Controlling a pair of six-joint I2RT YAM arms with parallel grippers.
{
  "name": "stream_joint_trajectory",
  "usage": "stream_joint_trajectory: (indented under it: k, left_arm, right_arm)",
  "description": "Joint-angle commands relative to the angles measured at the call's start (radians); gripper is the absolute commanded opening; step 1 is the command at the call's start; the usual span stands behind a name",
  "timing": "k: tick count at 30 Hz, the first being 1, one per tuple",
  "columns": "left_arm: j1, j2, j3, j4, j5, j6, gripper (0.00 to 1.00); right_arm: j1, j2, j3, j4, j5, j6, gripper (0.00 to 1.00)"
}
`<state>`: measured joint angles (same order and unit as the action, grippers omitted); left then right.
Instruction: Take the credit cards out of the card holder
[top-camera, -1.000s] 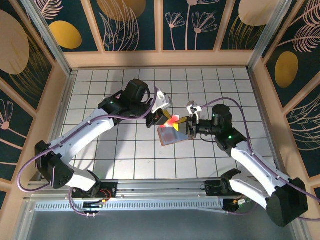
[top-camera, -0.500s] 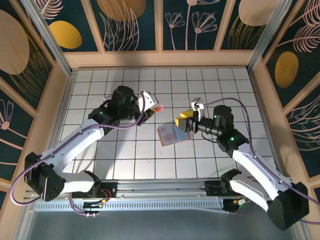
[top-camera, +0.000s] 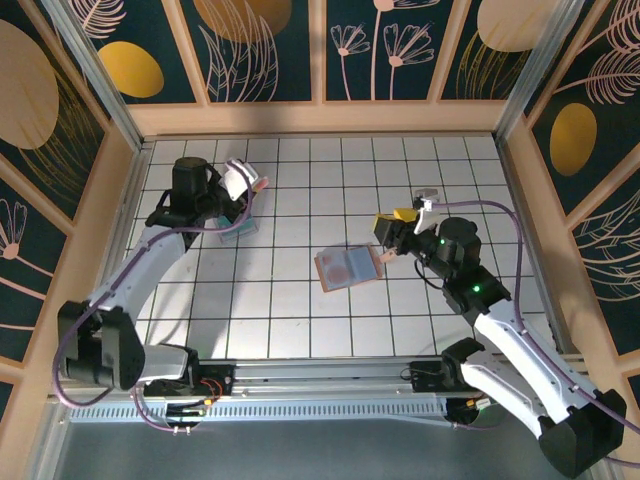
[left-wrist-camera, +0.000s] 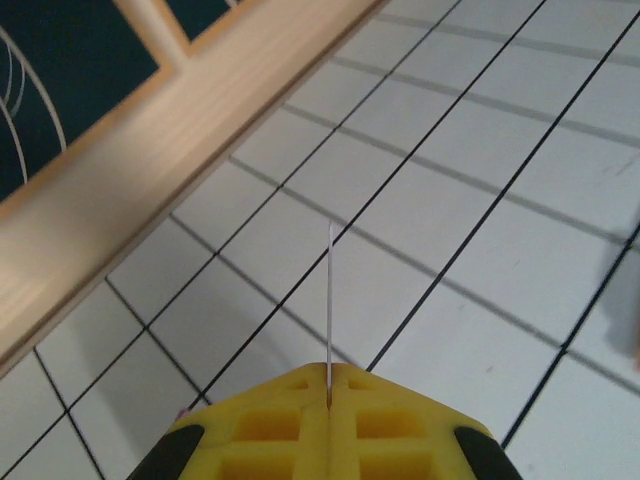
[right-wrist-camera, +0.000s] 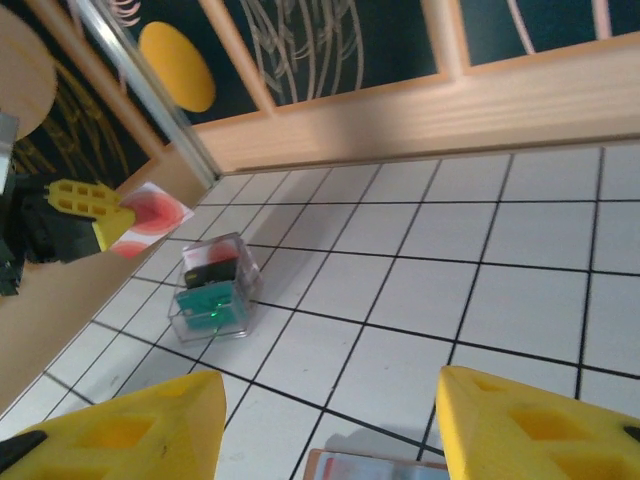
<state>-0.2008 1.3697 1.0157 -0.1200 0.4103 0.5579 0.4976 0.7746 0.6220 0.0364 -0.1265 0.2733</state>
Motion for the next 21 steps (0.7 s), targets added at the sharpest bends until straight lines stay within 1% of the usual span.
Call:
stream_joint_trajectory:
  k: [1,10,15,21]
  left_arm:
    - [0.022,0.075,0.039,0.010,0.022,0.105,0.00]
    - [0.127,0.183,0.062,0.015,-0.010,0.173,0.00]
    - [0.161,0.218,0.069,0.015,-0.042,0.196,0.00]
    - [0.181,0.253,0.084,0.004,-0.069,0.211,0.00]
  right_arm:
    - [0.004,-0.020,0.036,-0.033,0.109,0.046,0.58]
    - [0.004,-0.053,0.070,-0.097,0.196,0.073,0.58]
    - [0.004,-0.055,0.077,-0.115,0.215,0.084,0.57]
    - [0.004,-0.054,0.089,-0.133,0.229,0.087,0.57]
